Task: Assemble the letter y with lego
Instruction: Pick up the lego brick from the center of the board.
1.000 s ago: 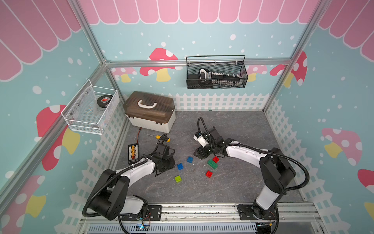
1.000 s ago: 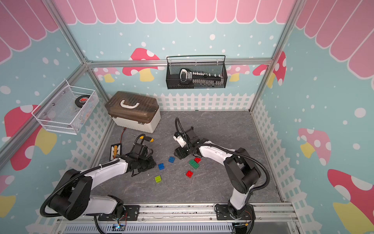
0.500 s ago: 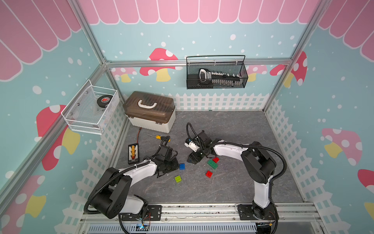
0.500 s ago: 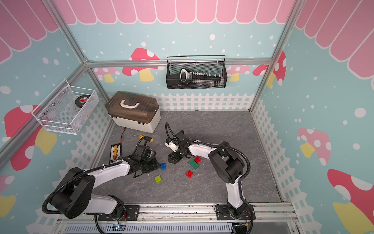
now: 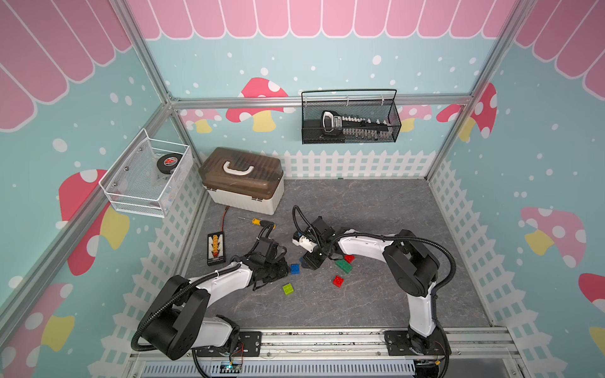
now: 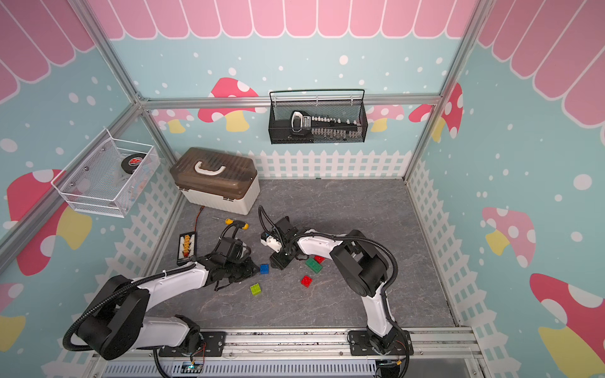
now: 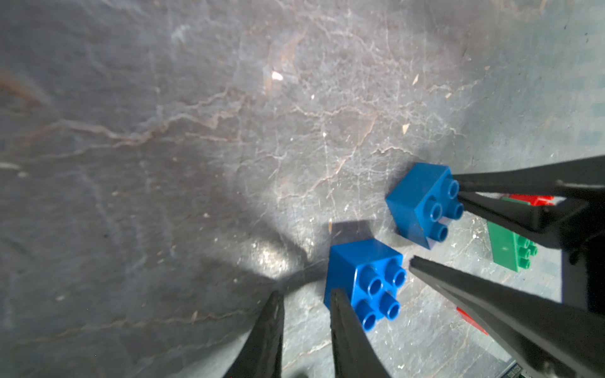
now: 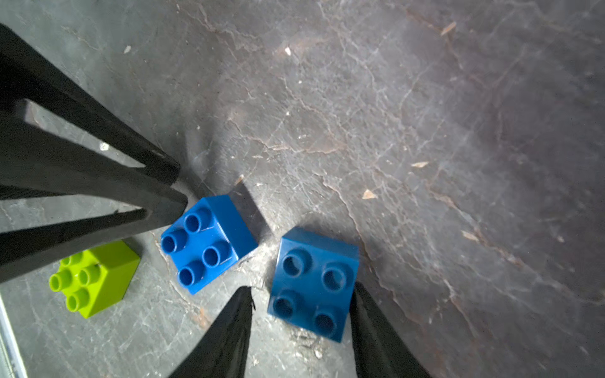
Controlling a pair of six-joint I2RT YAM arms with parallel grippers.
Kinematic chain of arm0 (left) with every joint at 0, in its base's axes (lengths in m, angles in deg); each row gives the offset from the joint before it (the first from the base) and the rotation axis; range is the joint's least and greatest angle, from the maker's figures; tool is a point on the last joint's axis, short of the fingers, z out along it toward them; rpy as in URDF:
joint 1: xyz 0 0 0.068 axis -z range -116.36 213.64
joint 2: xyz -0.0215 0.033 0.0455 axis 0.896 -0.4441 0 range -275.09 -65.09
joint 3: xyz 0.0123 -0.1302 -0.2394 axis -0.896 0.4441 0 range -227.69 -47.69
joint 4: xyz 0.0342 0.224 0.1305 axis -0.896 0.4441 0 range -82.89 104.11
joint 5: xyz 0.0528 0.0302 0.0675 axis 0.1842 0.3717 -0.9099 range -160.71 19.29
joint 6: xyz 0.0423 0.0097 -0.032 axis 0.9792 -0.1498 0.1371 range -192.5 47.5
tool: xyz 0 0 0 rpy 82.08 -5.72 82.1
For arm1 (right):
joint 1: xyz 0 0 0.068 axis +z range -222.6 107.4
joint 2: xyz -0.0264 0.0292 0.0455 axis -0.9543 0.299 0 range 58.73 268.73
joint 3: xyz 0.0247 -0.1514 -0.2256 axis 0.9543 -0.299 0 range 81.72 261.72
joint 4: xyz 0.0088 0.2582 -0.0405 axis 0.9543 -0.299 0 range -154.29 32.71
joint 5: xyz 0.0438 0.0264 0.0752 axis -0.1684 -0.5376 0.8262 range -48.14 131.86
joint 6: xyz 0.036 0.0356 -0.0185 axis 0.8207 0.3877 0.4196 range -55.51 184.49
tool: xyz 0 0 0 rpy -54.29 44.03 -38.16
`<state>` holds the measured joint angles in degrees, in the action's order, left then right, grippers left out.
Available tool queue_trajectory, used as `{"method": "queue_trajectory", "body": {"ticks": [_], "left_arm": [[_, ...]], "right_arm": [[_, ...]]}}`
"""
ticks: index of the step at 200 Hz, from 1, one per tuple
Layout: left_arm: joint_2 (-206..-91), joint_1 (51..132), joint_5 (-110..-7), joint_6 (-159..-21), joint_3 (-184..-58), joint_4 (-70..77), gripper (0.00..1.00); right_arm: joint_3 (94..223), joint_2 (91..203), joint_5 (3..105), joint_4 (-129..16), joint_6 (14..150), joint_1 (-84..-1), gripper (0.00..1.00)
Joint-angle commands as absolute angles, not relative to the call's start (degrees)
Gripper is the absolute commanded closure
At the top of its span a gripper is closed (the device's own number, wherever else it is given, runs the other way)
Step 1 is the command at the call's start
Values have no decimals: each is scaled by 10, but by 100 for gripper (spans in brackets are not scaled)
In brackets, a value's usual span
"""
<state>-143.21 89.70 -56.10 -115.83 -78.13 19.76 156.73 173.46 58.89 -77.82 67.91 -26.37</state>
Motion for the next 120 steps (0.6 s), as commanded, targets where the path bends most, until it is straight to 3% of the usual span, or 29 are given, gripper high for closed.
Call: {"method": "queue_trajectory", "body": {"ticks": [1, 24, 78, 120], "left_arm": [[-1436, 904, -567, -1173, -764, 239, 72], [-1437, 912, -566, -1175, -764, 241, 73], [-1434, 932, -573, -1186, -763, 243, 73], [-1438, 959, -574, -1196, -770, 243, 73]], "right_arm": [[1576, 1752, 550, -801, 665, -256, 51], [1573, 1750, 532, -790, 675, -251, 51], [1571, 1751, 492, -795, 684, -247, 66], [1545, 1717, 463, -781, 686, -249, 67]]}}
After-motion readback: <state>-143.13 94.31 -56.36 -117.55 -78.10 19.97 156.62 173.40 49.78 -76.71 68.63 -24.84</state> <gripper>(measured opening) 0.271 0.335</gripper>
